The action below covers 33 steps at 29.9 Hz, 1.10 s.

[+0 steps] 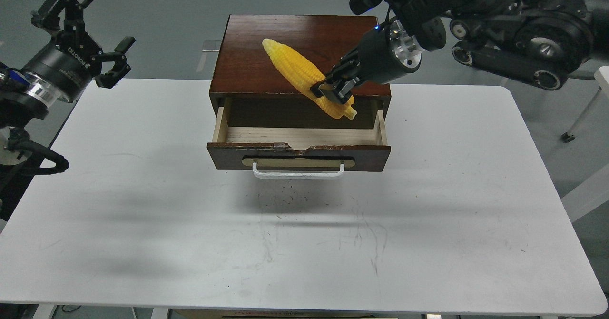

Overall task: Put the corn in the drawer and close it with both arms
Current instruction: 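Lift the corn cob and carry it over the open drawer, then release the corn into the drawer and raise the right gripper away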

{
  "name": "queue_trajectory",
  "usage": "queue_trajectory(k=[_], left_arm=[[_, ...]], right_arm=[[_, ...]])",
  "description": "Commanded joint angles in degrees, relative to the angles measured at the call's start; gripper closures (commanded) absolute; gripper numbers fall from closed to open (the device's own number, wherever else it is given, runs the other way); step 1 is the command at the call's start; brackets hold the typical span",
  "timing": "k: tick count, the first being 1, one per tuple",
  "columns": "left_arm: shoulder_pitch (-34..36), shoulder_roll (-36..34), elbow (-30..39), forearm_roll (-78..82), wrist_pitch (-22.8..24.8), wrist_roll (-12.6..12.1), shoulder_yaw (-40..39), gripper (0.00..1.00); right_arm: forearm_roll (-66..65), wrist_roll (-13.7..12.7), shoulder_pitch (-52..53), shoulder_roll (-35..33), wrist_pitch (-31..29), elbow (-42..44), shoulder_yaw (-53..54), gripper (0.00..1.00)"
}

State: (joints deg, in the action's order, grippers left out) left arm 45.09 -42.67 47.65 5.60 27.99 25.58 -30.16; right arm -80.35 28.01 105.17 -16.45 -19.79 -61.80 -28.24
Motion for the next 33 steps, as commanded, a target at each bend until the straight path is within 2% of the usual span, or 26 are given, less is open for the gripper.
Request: queue_trajectory(k=[1, 6, 10, 12, 13, 14, 15, 16, 20, 24, 29, 33], left_arm=[[-0.1, -0.5, 0.0, -0.1, 0.0, 0.0, 0.0, 0.0], [-0.2, -0.8, 0.0, 0.0, 0.0, 0.0, 0.0, 0.0], [-0.3, -0.8, 0.0, 0.0, 0.0, 0.0, 0.0, 0.0], [-0.2, -0.9, 0.0, 0.0, 0.0, 0.0, 0.0, 0.0], [-0.2, -1.1, 0.0, -0.1, 0.0, 0.1, 0.0, 0.0], [-0.3, -1.1, 0.0, -0.1, 0.0, 0.1, 0.0, 0.0], [-0.3, -1.1, 0.0, -0.1, 0.0, 0.1, 0.0, 0.0], [-0.3, -1.1, 0.0, -0.1, 0.0, 0.1, 0.0, 0.0], [-0.3, -1.0, 0.0, 0.0, 0.0, 0.1, 0.0, 0.0], [-0.3, -1.0, 0.0, 0.0, 0.0, 0.1, 0.0, 0.0], [-0.2, -1.1, 0.0, 0.1, 0.0, 0.0, 0.1, 0.0], [0.3, -1.0, 0.0, 0.1, 0.0, 0.0, 0.0, 0.0]], right_arm=[[-6.4, 0.0, 0.8, 3.0, 5.3, -0.3, -3.6, 0.95], [-8.3, 0.0, 0.8, 5.1, 6.2, -0.2, -6.6, 0.94], [-8.4, 0.0, 0.3, 6.7, 6.3, 0.1, -7.5, 0.86], [-8.4, 0.0, 0.0, 7.1, 6.3, 0.9, -7.5, 0.78], [-8.3, 0.0, 0.0, 7.2, 6.3, 1.2, -7.5, 0.68], [-8.2, 0.0, 0.0, 7.2, 6.3, 1.1, -7.4, 0.52], [-8.2, 0.0, 0.0, 7.2, 6.3, 1.1, -7.4, 0.52], [-8.2, 0.0, 0.0, 7.1, 6.3, 0.9, -7.4, 0.41], [-7.8, 0.0, 0.0, 7.0, 6.3, 1.0, -7.4, 0.26], [-6.5, 0.0, 0.1, 6.7, 6.4, 0.9, -6.0, 0.02], [3.2, 0.0, 1.2, 4.2, 6.0, 1.0, -3.2, 0.01], [15.4, 0.0, 3.1, -1.8, 6.0, 0.9, -0.7, 0.01]])
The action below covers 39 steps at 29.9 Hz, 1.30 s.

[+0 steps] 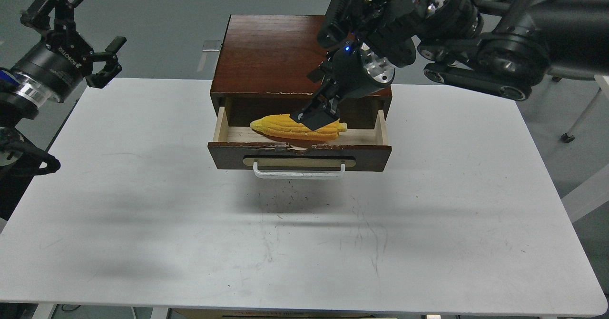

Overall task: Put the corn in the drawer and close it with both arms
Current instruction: 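Release the corn into the drawer and raise the right gripper away, then bring the left gripper down to the drawer's white handle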

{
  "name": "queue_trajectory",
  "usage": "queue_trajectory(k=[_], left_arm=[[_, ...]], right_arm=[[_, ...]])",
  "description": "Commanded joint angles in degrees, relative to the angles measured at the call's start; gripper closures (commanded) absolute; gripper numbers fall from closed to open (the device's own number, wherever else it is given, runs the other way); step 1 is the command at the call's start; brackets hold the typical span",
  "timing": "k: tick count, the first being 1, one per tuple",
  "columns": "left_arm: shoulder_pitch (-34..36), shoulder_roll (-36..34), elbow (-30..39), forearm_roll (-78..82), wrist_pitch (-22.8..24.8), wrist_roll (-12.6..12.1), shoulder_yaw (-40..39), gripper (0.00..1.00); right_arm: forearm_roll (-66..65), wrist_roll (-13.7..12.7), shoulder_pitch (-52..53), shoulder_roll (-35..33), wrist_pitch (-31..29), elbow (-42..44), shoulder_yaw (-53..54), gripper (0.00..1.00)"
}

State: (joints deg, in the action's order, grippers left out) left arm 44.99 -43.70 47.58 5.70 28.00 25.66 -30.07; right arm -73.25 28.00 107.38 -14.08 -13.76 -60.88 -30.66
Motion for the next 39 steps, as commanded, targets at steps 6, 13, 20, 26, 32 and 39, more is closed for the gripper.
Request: queue_trajectory(k=[6, 13, 20, 26, 32, 39], left_arm=[[3.6, -0.3, 2.3, 6.6, 0.0, 0.1, -0.1, 0.0], [4.1, -0.3, 10.2, 15.6, 0.0, 2.3, -0.2, 0.0], [4.3, -0.2, 22.8, 37.4, 0.0, 2.3, -3.1, 0.0], [4.2, 1.4, 35.4, 55.2, 0.0, 2.3, -4.1, 0.04], [2.7, 5.2, 42.2, 63.6, 0.0, 2.3, -2.9, 0.27], [-5.0, 6.8, 42.3, 68.7, 0.0, 2.3, -2.4, 1.0]], right_arm=[[26.0, 0.0, -3.8, -16.7, 0.1, -0.3, 4.5, 0.01], [44.8, 0.0, -25.4, -29.1, 0.1, 0.2, 20.9, 0.01], [52.5, 0.0, -48.9, -31.1, 0.6, 3.0, 39.2, 0.01], [52.8, 0.0, -56.2, -30.7, 0.6, 7.3, 41.3, 0.01], [52.8, 0.0, -58.8, -30.8, 0.6, 7.4, 41.6, 0.01], [52.8, 0.0, -59.5, -30.8, 0.6, 7.4, 41.5, 0.01]])
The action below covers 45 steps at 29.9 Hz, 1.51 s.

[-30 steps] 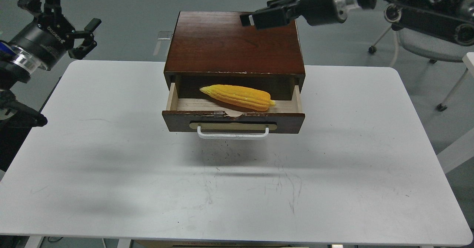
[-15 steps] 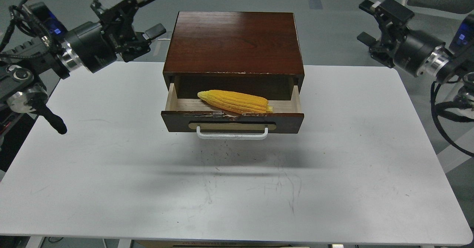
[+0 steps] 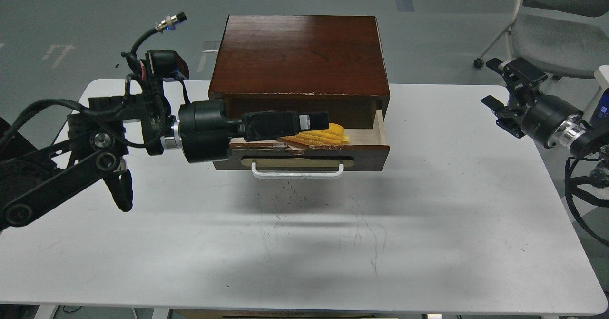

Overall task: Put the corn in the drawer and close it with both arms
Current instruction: 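Bring the left gripper down to the drawer's white handle, then push the drawer closed into the box with the left gripper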

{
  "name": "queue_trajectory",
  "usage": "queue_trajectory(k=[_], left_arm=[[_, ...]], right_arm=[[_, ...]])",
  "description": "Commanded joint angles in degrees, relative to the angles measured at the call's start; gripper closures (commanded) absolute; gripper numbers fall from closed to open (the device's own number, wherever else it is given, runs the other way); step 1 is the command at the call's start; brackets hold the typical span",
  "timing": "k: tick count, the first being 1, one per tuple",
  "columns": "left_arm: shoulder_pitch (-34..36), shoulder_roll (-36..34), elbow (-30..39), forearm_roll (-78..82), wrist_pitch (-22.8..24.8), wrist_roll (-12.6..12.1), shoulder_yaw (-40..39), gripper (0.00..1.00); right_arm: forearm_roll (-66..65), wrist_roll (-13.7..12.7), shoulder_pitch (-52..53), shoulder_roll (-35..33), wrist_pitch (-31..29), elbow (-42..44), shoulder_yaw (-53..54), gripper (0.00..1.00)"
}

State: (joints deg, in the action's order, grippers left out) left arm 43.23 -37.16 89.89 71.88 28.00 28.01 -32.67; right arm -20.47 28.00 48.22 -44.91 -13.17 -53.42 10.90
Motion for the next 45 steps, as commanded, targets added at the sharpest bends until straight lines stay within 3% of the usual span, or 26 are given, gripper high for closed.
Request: queue_trajectory(k=[1, 5, 10, 20, 45], left_arm=[[-5.1, 0.2, 0.0, 3.8, 0.0, 0.0, 0.2, 1.0], [-8.4, 0.2, 0.0, 4.7, 0.0, 0.0, 0.2, 1.0], [-11.7, 0.8, -0.2, 4.7, 0.0, -7.5, 0.2, 1.0], [-13.2, 2.1, -3.5, 7.3, 0.0, -11.7, 0.2, 1.0], [-12.4, 3.3, -8.7, 7.0, 0.0, -11.9, -1.0, 1.0]], right_arm=[[0.0, 0.0, -0.7, 0.0, 0.0, 0.0, -0.1, 0.01], [0.0, 0.0, -0.9, 0.0, 0.0, 0.0, -0.1, 0.01], [0.0, 0.0, -1.3, 0.1, 0.3, 0.1, -0.1, 0.01], [0.0, 0.0, -1.6, 0.2, 0.8, 0.0, -0.2, 0.01], [0.0, 0.0, -3.0, 0.2, 0.9, 0.0, -0.1, 0.01]])
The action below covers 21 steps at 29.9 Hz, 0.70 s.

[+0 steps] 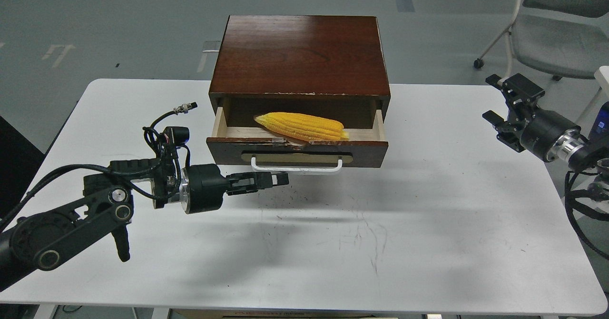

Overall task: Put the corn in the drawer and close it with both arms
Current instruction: 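Push the drawer closed into the box with the left gripper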

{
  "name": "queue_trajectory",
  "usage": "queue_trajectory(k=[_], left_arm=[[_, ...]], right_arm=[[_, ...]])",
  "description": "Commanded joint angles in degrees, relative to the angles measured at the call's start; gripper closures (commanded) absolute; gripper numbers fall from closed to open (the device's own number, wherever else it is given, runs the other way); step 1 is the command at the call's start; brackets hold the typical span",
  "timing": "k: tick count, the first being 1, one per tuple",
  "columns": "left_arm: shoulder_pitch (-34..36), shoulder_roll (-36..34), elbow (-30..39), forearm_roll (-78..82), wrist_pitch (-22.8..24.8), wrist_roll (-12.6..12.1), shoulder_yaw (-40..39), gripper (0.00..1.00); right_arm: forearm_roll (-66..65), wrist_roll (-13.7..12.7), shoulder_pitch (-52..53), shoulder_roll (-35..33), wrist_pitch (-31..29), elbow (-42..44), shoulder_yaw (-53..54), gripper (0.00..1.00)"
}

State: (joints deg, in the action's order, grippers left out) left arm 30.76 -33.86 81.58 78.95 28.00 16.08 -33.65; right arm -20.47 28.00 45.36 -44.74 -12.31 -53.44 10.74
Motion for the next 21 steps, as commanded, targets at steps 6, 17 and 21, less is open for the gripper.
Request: queue_trajectory(k=[6, 17, 21], left_arm=[[0.7, 2.3, -4.0, -0.4, 0.0, 0.1, -0.1, 1.0], [2.5, 3.5, -7.5, -1.8, 0.0, 0.2, -0.1, 1.0], [3.4, 3.4, -8.1, -2.6, 0.0, 0.2, 0.1, 1.0]], right_arm=[[0.0, 0.0, -0.2, 0.0, 0.0, 0.0, 0.1, 0.01], [0.0, 0.0, -0.9, 0.0, 0.0, 0.0, 0.1, 0.01], [0.0, 0.0, -1.0, -0.1, 0.0, 0.0, 0.2, 0.01]])
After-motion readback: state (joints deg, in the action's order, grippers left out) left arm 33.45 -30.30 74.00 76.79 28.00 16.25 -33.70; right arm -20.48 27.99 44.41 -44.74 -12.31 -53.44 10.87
